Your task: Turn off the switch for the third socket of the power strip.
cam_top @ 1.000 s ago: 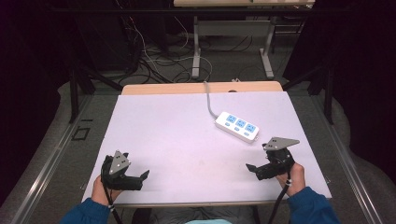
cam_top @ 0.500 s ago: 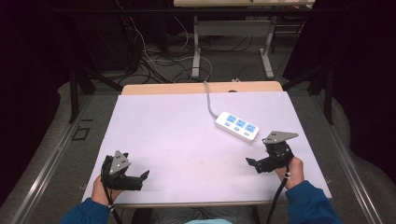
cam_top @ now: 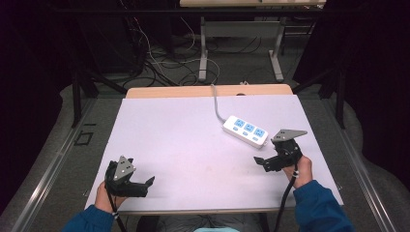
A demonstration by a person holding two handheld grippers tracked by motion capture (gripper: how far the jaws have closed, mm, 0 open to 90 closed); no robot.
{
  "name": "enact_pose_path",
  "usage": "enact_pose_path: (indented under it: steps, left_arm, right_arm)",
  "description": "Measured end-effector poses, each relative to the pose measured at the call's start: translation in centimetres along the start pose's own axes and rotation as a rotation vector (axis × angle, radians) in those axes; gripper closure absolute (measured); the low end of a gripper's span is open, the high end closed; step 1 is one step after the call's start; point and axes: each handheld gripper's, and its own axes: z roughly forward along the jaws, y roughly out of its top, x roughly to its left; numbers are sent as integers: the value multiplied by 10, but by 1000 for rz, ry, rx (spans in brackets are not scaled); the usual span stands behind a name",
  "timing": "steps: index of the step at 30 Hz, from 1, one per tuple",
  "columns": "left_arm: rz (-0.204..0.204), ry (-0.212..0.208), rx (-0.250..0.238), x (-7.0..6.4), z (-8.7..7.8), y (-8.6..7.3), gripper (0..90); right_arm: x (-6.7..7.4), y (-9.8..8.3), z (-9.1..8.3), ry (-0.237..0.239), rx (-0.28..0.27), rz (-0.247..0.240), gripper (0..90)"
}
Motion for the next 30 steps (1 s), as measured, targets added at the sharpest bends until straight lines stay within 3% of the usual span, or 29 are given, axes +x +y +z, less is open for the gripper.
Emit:
enact_pose_path:
  steps: [10,30]
  left_arm:
    - [-12,-7,1,-1,0,0,12]
    - [0,-6,10,0,0,0,12]
  right_arm:
    - [-7,10,9,-2,-6,-13,20]
    - [-22,28,27,0,-18,17,27]
